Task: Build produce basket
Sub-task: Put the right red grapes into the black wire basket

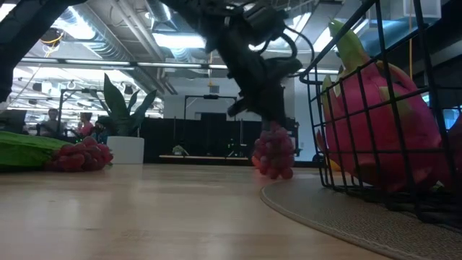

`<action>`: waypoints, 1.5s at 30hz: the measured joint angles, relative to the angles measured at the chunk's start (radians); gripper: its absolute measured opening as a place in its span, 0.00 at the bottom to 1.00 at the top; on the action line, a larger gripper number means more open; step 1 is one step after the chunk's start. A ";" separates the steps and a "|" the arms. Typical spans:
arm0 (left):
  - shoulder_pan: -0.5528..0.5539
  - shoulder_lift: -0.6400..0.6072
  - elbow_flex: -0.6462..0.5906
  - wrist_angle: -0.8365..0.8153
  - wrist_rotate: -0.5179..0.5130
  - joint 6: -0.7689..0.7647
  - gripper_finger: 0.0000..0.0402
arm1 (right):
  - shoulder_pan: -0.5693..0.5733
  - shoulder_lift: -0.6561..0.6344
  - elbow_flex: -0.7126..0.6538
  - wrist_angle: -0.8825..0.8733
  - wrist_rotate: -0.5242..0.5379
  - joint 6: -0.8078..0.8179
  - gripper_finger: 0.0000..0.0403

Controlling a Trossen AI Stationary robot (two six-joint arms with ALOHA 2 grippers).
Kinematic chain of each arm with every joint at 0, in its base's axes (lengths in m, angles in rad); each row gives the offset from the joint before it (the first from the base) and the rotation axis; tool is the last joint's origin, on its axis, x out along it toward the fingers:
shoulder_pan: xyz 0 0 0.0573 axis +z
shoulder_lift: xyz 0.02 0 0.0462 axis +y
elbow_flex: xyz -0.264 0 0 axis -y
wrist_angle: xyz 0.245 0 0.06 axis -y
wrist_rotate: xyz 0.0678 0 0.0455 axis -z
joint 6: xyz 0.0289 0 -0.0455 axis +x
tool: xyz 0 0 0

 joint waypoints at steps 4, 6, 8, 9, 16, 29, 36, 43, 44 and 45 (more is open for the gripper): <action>0.000 0.001 0.090 -0.088 0.000 0.039 0.00 | 0.000 0.000 0.000 0.000 0.000 0.000 0.00; -0.004 0.001 0.139 -0.145 -0.002 0.069 0.00 | 0.000 0.000 0.000 0.000 0.000 -0.002 0.00; -0.011 0.001 0.183 -0.193 -0.016 0.095 0.00 | 0.000 0.000 0.000 0.000 0.000 -0.004 0.00; -0.015 0.001 0.207 -0.215 -0.026 0.106 0.00 | 0.000 0.000 0.000 0.000 0.000 -0.004 0.00; -0.045 0.001 0.410 -0.394 -0.110 0.142 0.00 | 0.000 0.000 0.000 0.000 0.000 -0.012 0.00; -0.152 -0.003 0.722 -0.530 -0.232 0.118 0.00 | 0.000 0.000 0.000 0.000 -0.001 -0.156 0.00; -0.223 -0.026 0.716 -0.518 -0.283 0.087 0.00 | 0.000 0.000 0.000 0.000 -0.002 -0.181 0.00; -0.296 -0.024 0.715 -0.445 -0.291 0.163 0.00 | 0.000 0.000 0.000 0.000 -0.002 -0.183 0.00; -0.305 -0.024 0.715 -0.428 -0.291 0.174 0.00 | 0.000 0.001 0.000 0.000 -0.002 -0.183 0.00; -0.313 -0.024 0.715 -0.410 -0.291 0.187 0.00 | 0.000 0.001 0.000 0.000 -0.002 -0.183 0.00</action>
